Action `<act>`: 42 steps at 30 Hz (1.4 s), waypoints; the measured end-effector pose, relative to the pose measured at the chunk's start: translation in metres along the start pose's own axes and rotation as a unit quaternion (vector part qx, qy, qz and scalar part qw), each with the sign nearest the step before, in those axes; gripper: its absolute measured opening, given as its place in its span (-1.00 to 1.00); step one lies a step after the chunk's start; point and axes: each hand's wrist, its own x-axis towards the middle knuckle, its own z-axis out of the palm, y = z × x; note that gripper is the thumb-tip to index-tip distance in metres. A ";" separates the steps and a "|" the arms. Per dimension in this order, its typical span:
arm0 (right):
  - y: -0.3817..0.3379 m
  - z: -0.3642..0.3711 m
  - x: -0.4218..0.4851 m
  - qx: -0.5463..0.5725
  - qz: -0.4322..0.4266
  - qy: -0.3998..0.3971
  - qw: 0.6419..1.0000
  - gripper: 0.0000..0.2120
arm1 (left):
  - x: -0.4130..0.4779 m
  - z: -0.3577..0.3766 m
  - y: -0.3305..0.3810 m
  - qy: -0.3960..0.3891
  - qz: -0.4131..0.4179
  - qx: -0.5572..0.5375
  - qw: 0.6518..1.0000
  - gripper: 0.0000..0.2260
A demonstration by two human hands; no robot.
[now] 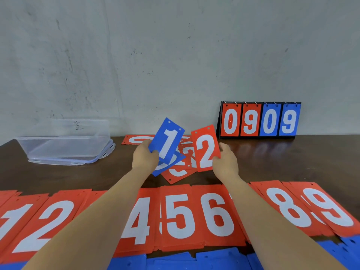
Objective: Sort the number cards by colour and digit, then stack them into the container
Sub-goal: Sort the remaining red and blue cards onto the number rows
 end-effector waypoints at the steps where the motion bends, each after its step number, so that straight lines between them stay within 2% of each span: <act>1: -0.002 -0.003 0.000 0.006 -0.013 0.007 1.000 -0.63 | -0.002 -0.003 0.002 0.003 0.006 -0.008 1.000 -0.78; 5: -0.011 -0.015 -0.006 0.017 -0.039 0.024 0.999 -0.81 | -0.015 -0.021 0.012 0.016 -0.014 -0.064 0.998 -0.84; 9: -0.019 -0.022 -0.019 0.038 -0.048 0.022 0.998 -0.83 | -0.032 -0.040 0.016 0.026 -0.038 -0.095 0.994 -0.89; 13: -0.028 -0.024 -0.034 0.044 -0.073 0.026 0.996 -0.87 | -0.056 -0.064 0.016 0.055 -0.019 -0.088 0.994 -0.89; 20: -0.054 -0.006 -0.070 0.122 -0.090 -0.004 0.988 -0.78 | -0.098 -0.119 -0.002 0.091 -0.070 -0.107 0.988 -0.84; 28: -0.101 0.034 -0.117 0.115 -0.121 -0.021 0.986 -0.77 | -0.133 -0.204 -0.048 0.143 -0.090 -0.131 0.977 -0.90; 31: -0.121 0.057 -0.135 0.128 -0.117 -0.040 0.984 -0.88 | -0.138 -0.242 -0.070 0.150 -0.111 -0.141 0.972 -0.89; 36: -0.156 0.098 -0.175 0.150 -0.106 -0.073 0.980 -0.92 | -0.147 -0.302 -0.104 0.153 -0.139 -0.127 0.970 -0.91; 40: -0.172 0.128 -0.202 0.170 -0.058 -0.120 0.976 -0.89 | -0.167 -0.338 -0.127 0.122 -0.141 -0.138 0.973 -0.93; 42: -0.173 0.141 -0.214 0.165 -0.041 -0.119 0.978 -0.92 | -0.179 -0.350 -0.140 0.097 -0.145 -0.141 0.975 -0.92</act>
